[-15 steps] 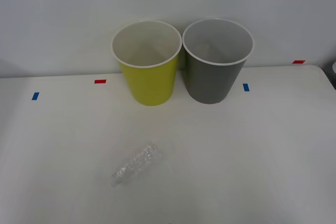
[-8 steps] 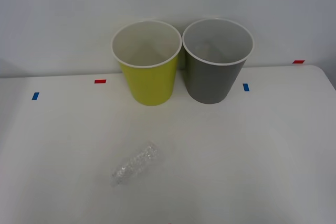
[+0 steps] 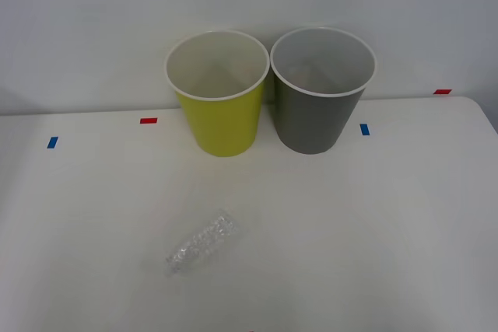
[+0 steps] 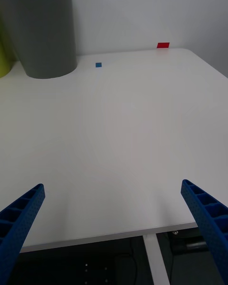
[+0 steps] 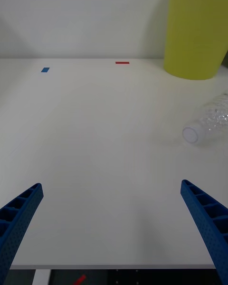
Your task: Put cans in the gray bin and PET bottles in the light green bin.
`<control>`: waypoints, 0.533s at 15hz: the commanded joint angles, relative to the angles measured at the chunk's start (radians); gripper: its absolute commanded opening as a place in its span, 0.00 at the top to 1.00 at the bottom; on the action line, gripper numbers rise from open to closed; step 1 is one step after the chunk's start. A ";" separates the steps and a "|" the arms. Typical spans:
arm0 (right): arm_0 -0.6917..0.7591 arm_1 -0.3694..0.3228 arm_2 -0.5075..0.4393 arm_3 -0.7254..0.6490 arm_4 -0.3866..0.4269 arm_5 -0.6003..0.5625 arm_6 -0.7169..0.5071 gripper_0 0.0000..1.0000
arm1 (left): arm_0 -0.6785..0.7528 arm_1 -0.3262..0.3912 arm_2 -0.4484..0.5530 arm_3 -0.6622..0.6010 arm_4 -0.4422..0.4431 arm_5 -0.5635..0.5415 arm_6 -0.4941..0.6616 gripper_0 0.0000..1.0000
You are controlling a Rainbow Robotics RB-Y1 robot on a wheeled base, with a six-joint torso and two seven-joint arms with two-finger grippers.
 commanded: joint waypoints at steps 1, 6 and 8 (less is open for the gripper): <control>-0.047 0.013 0.008 -0.015 0.002 0.037 0.002 0.00 | -0.049 -0.001 -0.010 -0.020 -0.001 0.023 0.000 0.00; -0.047 0.013 0.008 -0.015 0.002 0.037 0.002 0.00 | -0.049 -0.001 -0.010 -0.020 -0.001 0.023 0.000 0.00; -0.047 0.013 0.008 -0.015 0.002 0.037 0.002 0.00 | -0.049 -0.001 -0.010 -0.020 -0.001 0.023 0.000 0.00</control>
